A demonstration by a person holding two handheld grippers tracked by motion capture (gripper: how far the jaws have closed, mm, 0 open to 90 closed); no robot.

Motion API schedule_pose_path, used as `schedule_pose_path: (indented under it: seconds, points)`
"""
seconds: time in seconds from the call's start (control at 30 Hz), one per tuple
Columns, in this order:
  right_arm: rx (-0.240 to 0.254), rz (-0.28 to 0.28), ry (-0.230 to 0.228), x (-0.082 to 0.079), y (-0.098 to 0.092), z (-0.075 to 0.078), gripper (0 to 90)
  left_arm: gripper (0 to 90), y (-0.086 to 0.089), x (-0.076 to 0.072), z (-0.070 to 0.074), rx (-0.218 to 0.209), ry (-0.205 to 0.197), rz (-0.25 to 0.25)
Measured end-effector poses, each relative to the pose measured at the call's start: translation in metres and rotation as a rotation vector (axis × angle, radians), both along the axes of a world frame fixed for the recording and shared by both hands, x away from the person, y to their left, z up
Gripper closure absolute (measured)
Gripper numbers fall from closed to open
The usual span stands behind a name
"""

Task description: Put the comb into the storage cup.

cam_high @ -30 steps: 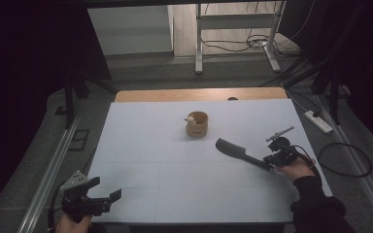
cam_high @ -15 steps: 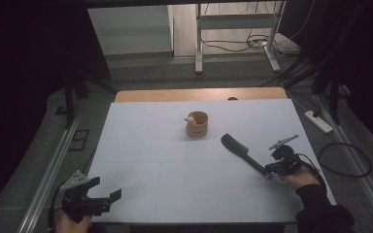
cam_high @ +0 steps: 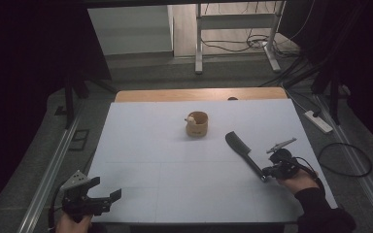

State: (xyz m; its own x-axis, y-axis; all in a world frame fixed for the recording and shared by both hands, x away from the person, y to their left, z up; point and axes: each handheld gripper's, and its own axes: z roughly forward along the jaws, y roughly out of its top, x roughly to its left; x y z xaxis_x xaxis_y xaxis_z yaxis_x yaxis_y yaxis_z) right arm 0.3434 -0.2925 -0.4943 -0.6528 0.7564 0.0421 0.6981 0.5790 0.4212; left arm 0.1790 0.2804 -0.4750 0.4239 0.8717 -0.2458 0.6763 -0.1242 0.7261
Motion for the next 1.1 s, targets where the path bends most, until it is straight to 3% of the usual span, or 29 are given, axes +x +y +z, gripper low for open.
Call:
schedule_pose_path:
  seconds: [0.17,0.3,0.63,0.87,1.1]
  points:
    - [0.010,-0.012,-0.020,0.000,-0.003,0.005,89.0,2.6,0.000,0.000,0.000,0.000,0.001,0.000]
    - [0.018,-0.028,-0.055,0.000,-0.003,0.012,81.4,2.6,0.000,0.000,0.000,0.001,0.001,0.000]
    - [0.032,-0.050,-0.094,-0.003,0.000,0.024,52.0,2.6,0.000,0.000,0.000,0.001,0.003,0.001]
    - [-0.001,-0.050,-0.115,-0.003,0.011,0.026,25.4,2.6,0.000,0.001,0.000,-0.002,0.005,0.004]
    - [-0.005,-0.044,-0.124,-0.001,0.019,0.025,11.1,2.7,0.000,0.001,0.000,-0.002,0.007,0.004]
